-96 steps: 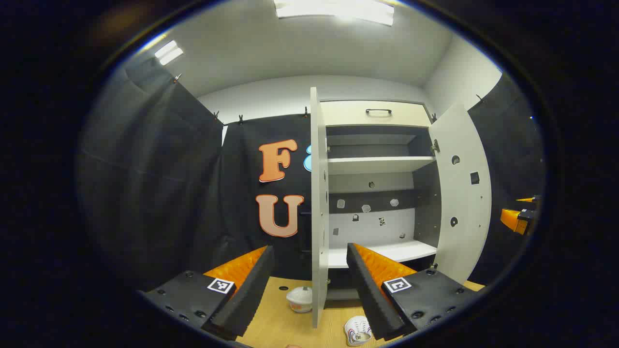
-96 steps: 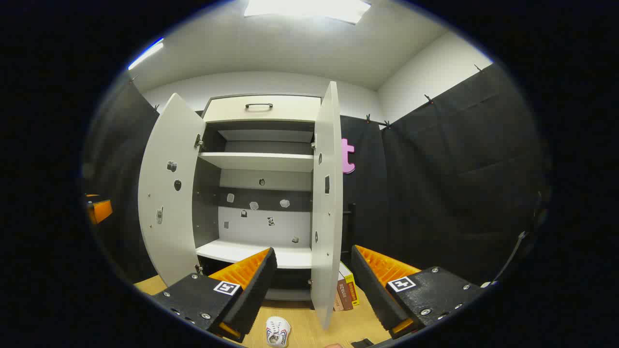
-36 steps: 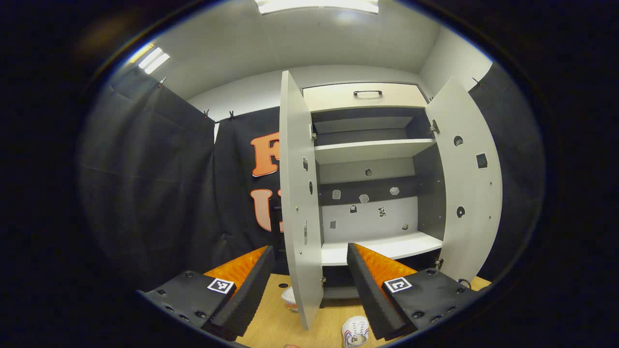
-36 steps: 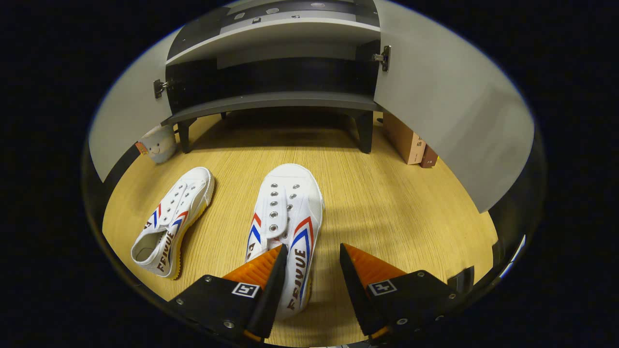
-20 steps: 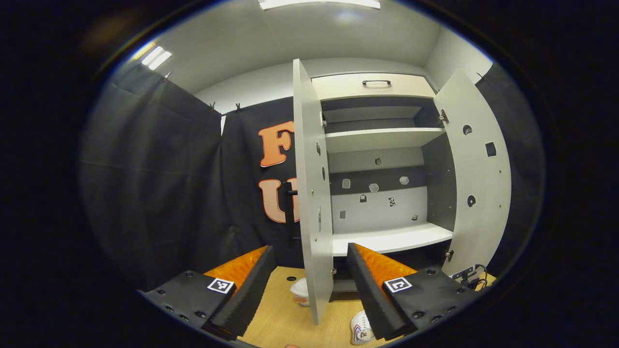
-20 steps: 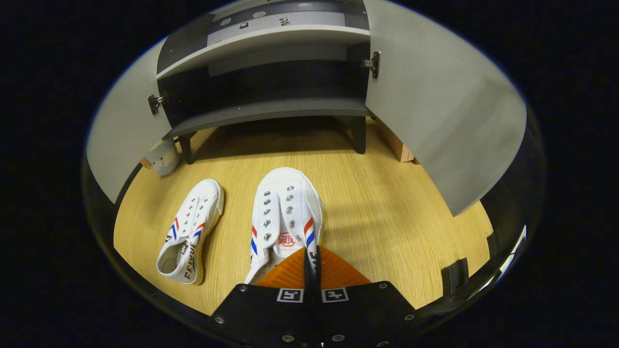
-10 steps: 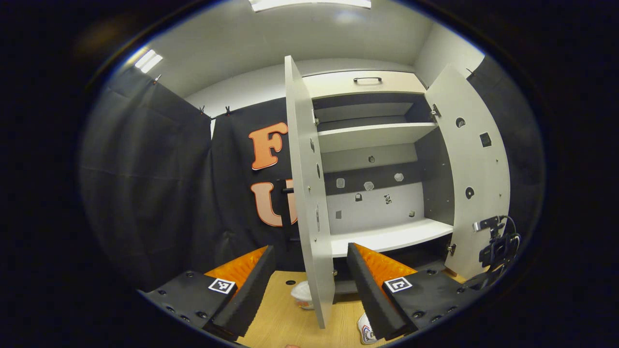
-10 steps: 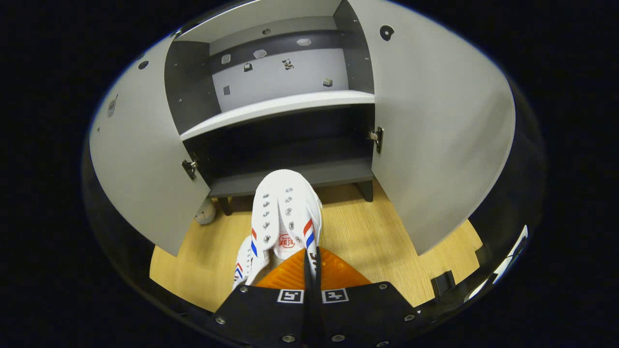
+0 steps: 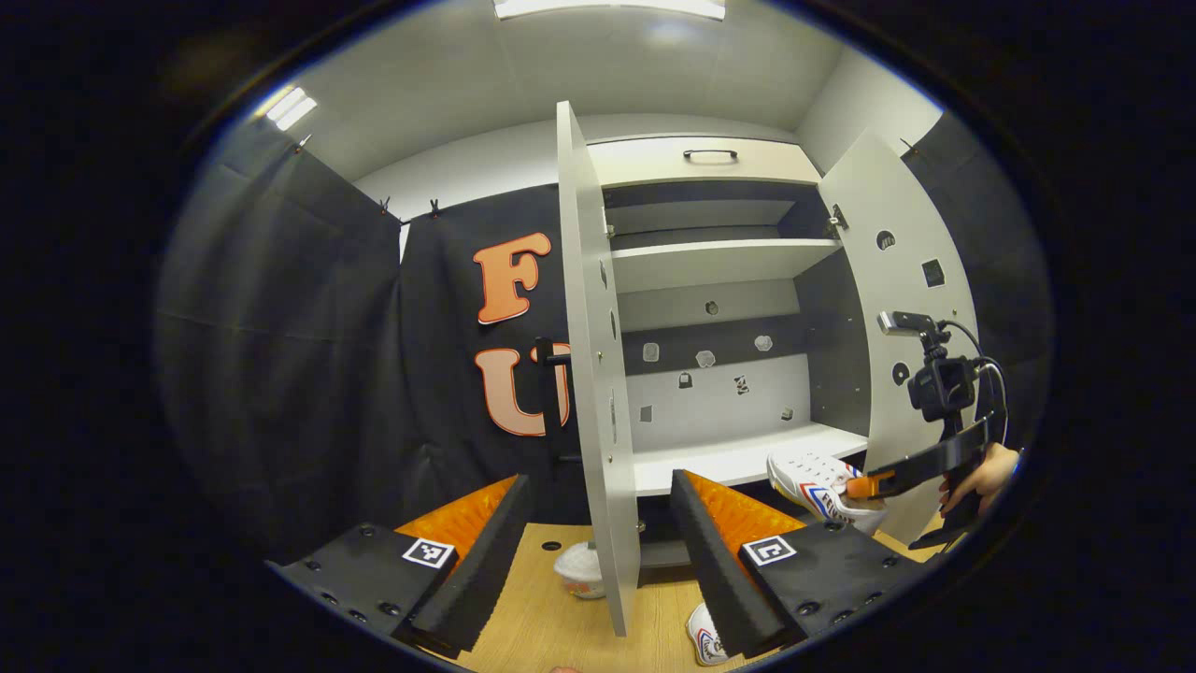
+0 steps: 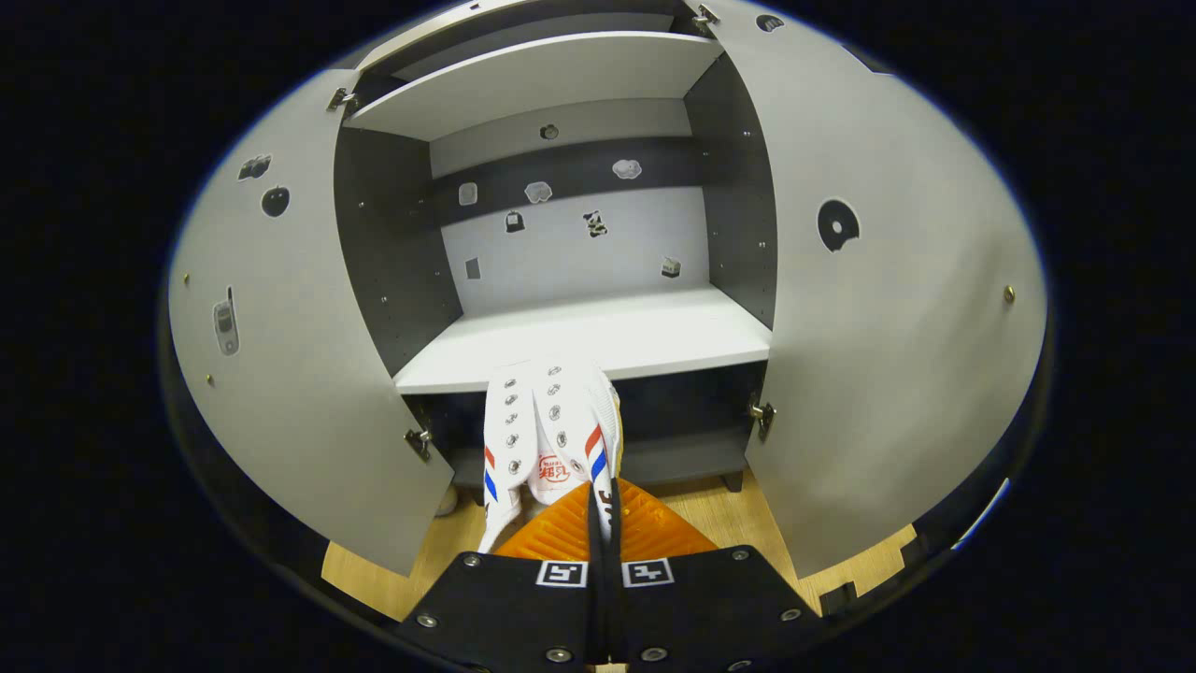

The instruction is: Grab one shoe with the right hand and put it into the shoe cabinet, grab the other shoe with the left hand and put it into the shoe cabinet; then close the right door with the right hand and the left door with the left hand.

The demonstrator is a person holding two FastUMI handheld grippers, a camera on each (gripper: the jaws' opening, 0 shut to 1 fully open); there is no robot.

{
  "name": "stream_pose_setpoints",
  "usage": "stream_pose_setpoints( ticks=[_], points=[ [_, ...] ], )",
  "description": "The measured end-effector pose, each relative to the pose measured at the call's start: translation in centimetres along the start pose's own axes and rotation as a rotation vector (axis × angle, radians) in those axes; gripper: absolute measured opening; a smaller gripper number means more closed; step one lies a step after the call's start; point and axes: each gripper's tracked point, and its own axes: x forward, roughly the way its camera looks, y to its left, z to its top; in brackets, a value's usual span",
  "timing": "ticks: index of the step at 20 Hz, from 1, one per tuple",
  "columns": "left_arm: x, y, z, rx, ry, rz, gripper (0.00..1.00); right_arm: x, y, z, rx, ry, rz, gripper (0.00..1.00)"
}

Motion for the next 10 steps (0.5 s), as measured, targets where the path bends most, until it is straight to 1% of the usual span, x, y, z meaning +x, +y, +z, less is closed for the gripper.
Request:
stream_pose_setpoints(
  ticks=[1,6,10],
  points=[
    [0.1,0.1,0.0,-0.001,0.000,0.002,0.96,0.2,0.0,1.2,0.000,-0.017,-0.005,0.00],
    [0.2,-0.2,-0.7,-0.013,0.010,-0.004,0.96,4.7,-1.0,9.2,0.004,-0.105,-0.058,0.00],
    [0.4,-0.7,-1.7,-0.012,0.025,-0.013,0.96,9.7,-2.7,13.0,0.017,-0.108,-0.106,0.00]
  ],
)
